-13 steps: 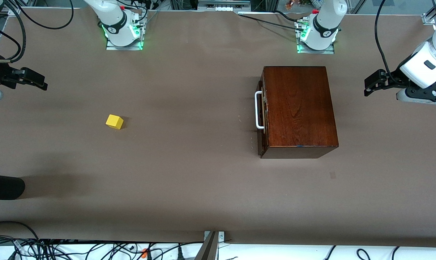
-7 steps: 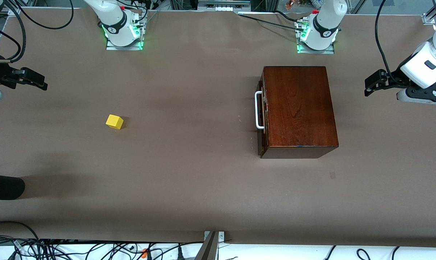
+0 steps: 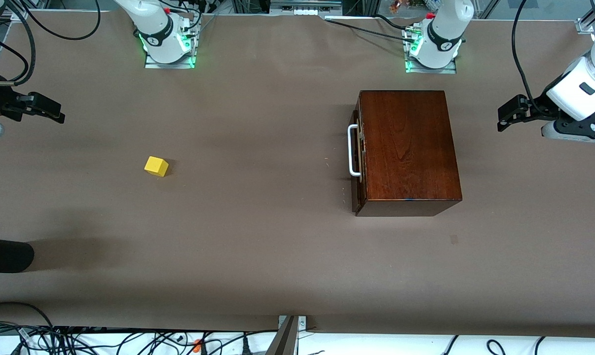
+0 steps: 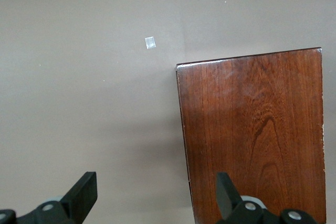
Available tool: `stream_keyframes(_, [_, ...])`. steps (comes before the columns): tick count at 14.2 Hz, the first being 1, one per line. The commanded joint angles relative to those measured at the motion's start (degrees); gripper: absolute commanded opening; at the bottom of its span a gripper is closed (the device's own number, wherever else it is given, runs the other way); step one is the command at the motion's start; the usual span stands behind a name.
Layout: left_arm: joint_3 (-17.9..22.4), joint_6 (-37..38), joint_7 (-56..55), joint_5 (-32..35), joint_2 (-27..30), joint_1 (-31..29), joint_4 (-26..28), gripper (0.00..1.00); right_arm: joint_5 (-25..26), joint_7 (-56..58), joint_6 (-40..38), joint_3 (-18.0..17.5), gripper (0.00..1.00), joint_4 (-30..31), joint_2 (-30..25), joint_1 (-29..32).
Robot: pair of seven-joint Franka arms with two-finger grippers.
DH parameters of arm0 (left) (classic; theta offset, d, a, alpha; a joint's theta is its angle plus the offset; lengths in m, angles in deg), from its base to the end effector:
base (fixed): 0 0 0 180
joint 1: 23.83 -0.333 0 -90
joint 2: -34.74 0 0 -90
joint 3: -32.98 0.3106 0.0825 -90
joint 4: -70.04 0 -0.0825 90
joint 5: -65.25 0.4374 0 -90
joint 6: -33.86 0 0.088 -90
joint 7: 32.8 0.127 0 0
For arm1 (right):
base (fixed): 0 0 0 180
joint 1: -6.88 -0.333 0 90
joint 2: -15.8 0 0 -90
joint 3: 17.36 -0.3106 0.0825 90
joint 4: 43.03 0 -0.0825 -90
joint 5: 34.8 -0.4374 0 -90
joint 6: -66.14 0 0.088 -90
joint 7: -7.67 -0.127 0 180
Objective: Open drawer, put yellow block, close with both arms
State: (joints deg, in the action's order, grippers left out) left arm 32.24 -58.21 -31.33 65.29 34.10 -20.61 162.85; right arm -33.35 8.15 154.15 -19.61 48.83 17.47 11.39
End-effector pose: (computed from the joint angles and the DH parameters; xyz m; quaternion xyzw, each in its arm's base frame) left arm 0.6110 -0.0422 0.5696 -0.9988 0.0474 0.0120 0.0005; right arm 0.6079 -0.0276 0.5617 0.9987 -0.0153 -0.0484 0.0109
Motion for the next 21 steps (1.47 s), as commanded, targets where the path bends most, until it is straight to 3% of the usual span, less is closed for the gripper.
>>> stream_keyframes(1, [-0.2, 2.4, 0.6, -0.2, -0.9, -0.2, -1.9, 1.00, -0.4, -0.4, -0.5, 0.3, 1.00, -1.0, 0.3, -0.3])
stream_keyframes(15, [-0.5, 7.3, 1.4, -0.9, -3.5, 1.1, -0.6, 1.00, -0.4, -0.4, -0.3, 0.3, 1.00, -0.9, 0.3, -0.3])
stream_keyframes(21, [-6.7, 0.5, -12.9, -2.9, -9.0, 7.2, -1.2, 1.00, -0.4, -0.4, -0.3, 0.4, 1.00, -0.9, 0.3, -0.2])
